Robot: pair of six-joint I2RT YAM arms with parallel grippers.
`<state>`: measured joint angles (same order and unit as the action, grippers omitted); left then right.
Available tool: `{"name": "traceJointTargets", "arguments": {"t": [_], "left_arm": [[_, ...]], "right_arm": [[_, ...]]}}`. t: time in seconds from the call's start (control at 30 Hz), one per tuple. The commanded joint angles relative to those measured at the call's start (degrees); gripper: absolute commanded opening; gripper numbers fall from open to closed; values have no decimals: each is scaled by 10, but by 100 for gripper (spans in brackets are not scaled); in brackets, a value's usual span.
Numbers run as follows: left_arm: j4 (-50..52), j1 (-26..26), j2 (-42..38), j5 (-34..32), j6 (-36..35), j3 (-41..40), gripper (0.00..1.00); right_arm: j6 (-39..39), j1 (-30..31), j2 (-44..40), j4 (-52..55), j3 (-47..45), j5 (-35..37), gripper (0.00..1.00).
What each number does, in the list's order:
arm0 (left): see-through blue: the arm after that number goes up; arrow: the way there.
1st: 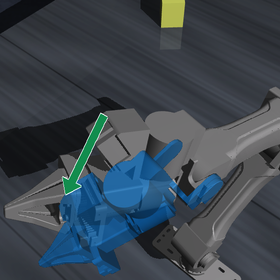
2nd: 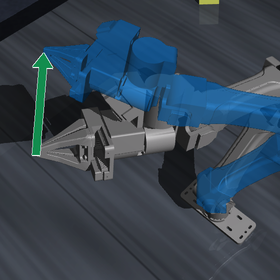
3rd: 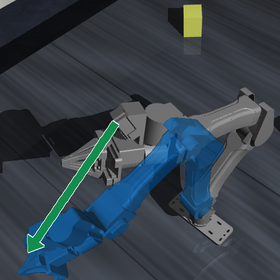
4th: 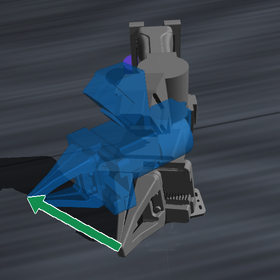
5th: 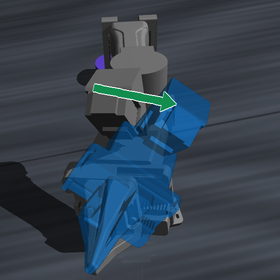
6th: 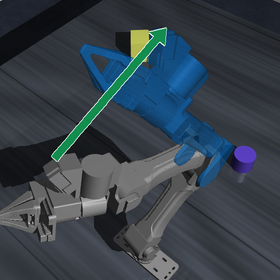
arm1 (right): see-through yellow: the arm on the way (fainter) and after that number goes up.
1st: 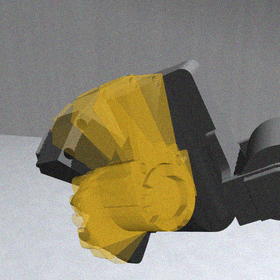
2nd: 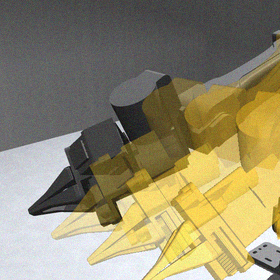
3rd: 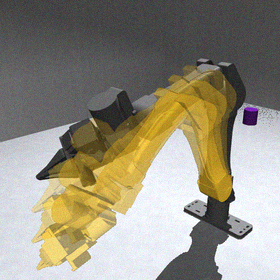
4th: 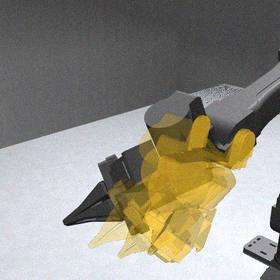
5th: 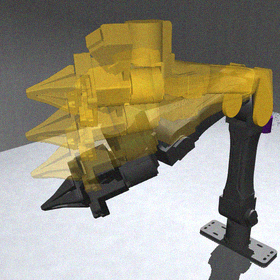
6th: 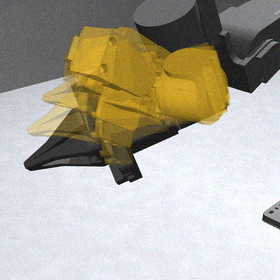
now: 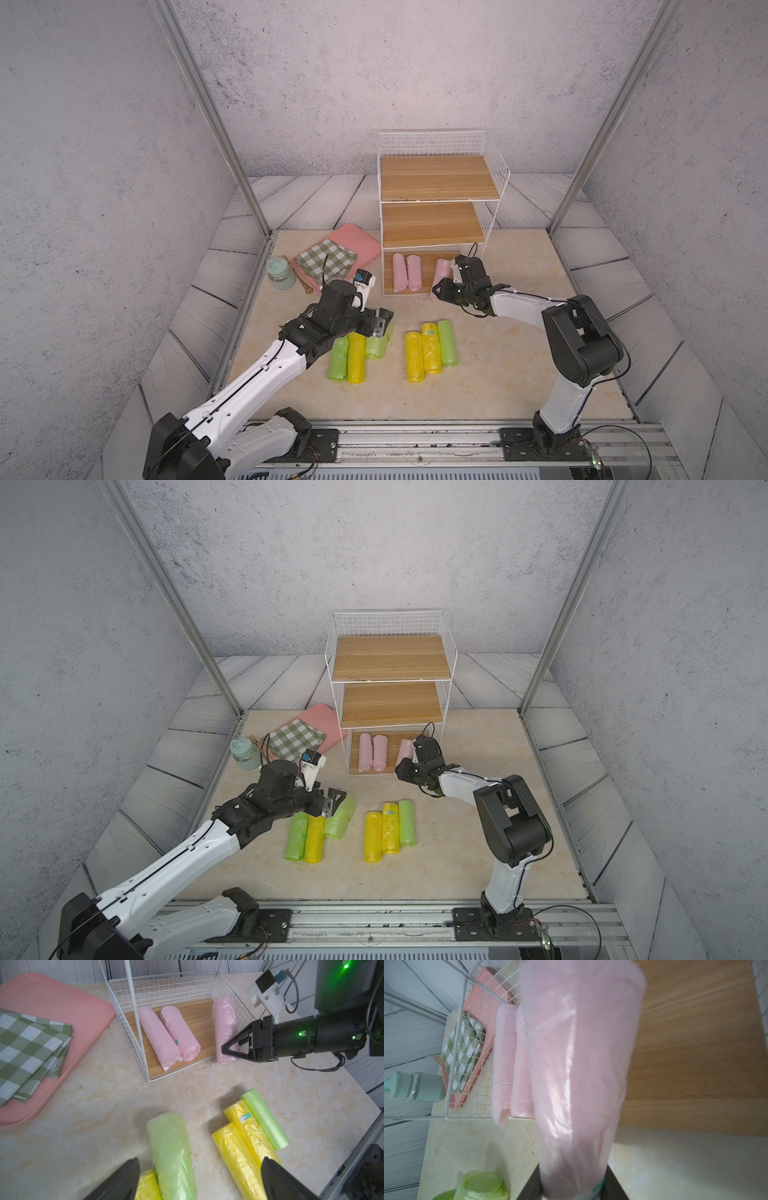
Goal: Sort the rolls of trash bags by color and place them on the shelf
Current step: Place the roll of trash bags on the shelf.
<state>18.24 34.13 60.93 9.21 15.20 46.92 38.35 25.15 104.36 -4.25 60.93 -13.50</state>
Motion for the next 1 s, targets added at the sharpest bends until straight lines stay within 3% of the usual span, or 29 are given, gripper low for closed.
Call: {"name": "traceJointTargets", "arguments": {"t": [0.0,0.17,0.53,0.97], "left_arm": [[3,-2,9,-3,-11,-4,97],[1,-3,20,0,-12,-3,97],[2,-3,31,-4,-19,1,97],[1,-3,34,-4,-21,3,97]], "right_arm": [[3,-4,32,-27,39,-13,6],[-6,-13,67,-11,76,-25,8],[-11,-23,121,3,116,-45,20],[-6,-23,130,-19,112,-74,49]]}}
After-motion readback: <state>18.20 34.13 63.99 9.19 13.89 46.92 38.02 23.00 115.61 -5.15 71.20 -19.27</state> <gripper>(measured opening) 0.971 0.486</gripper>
